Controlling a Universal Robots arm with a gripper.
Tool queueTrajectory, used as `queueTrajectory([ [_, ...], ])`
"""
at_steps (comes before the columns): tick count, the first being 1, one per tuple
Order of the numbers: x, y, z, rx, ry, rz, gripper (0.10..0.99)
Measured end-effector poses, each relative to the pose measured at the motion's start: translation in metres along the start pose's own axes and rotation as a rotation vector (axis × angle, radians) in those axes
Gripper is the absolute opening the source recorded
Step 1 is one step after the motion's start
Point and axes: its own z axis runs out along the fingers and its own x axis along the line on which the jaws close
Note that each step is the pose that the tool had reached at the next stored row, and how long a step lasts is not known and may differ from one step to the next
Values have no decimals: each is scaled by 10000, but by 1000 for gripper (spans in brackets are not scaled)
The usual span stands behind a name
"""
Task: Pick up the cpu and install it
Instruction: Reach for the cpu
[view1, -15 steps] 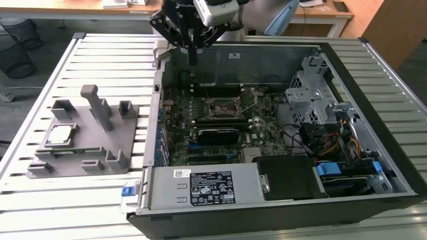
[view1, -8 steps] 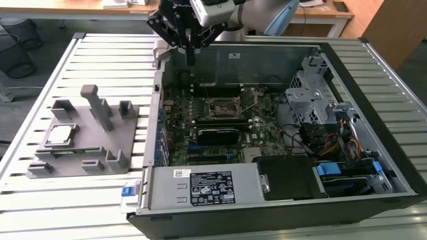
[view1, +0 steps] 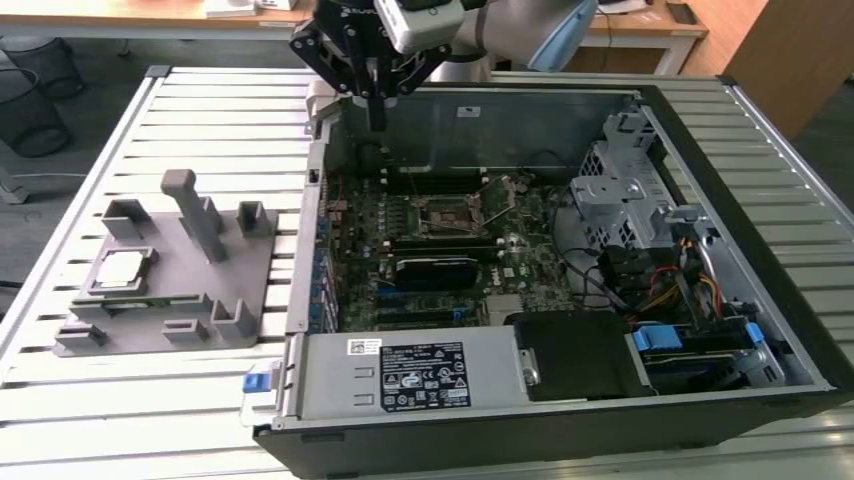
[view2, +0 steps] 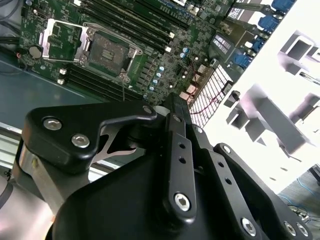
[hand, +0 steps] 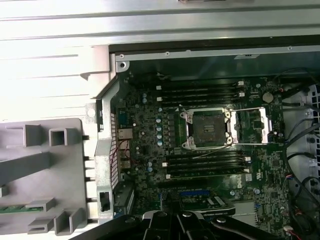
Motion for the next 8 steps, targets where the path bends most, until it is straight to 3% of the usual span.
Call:
queueTrajectory([
  [8, 29, -2, 0, 1, 0, 0, 106],
])
